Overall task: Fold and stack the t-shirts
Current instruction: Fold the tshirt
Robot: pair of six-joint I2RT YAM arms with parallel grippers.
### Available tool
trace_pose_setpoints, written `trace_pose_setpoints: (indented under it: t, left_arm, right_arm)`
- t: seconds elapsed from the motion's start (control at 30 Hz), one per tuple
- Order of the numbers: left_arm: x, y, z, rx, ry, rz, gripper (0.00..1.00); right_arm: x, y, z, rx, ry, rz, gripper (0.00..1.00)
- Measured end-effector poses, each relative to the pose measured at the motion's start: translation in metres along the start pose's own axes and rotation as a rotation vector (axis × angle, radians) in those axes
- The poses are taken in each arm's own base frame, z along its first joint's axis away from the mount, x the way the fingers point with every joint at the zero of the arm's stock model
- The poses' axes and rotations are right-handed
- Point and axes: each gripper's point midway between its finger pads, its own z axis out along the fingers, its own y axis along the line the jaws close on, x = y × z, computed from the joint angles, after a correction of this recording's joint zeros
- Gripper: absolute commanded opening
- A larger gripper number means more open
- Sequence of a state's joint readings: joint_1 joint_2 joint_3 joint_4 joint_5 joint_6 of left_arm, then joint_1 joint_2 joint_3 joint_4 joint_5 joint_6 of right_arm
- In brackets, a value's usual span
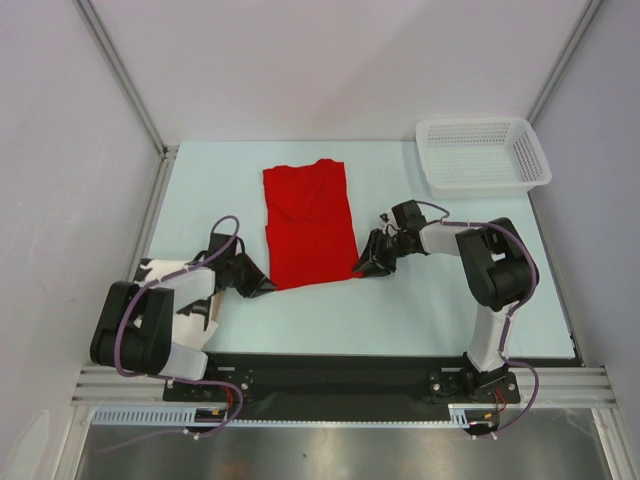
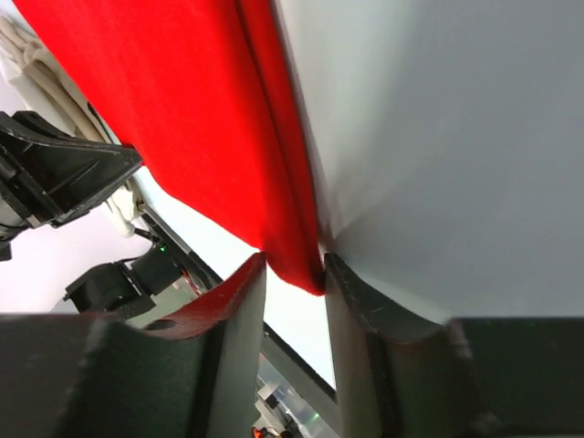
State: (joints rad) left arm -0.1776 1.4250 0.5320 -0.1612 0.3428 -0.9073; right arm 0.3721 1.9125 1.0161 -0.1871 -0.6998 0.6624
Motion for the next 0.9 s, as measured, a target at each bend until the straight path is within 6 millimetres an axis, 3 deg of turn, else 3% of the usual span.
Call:
trace_pose_setpoints:
  t: [0.07,0.1,0.13,0.33,0.47,0.77,0.9]
  left_arm:
    - [0.0,0.0,0.0,-0.001,0.001,0.001,0.0]
    - [0.0,0.0,0.0,0.0,0.002,0.002,0.0]
    - [0.0,0.0,0.0,0.001,0.002,0.006,0.0]
    - [0.002,0.002,-0.003,-0.005,-0.018,0.023,0.0]
    - [0.021,0.015,-0.016,-0.036,-0.041,0.052,0.0]
    - [0.076,0.032,-0.052,-0.012,-0.035,0.084,0.0]
    - [0.098,0.035,-0.062,0.004,-0.003,0.089,0.0]
  right_arm:
    - [-0.001,-0.004,0.002,0.013,-0.005,0.002,0.11]
    - [-0.001,-0.006,0.003,0.02,-0.005,0.007,0.02]
    - [0.0,-0.007,0.004,0.02,0.001,0.013,0.0]
    - [0.001,-0.007,0.005,0.025,0.004,-0.006,0.0]
    - [0.012,-0.008,0.003,0.059,0.002,-0.063,0.0]
    - [0.092,-0.023,-0.024,0.119,0.043,-0.127,0.0]
    - [0.117,-0.023,-0.04,0.114,0.032,-0.145,0.0]
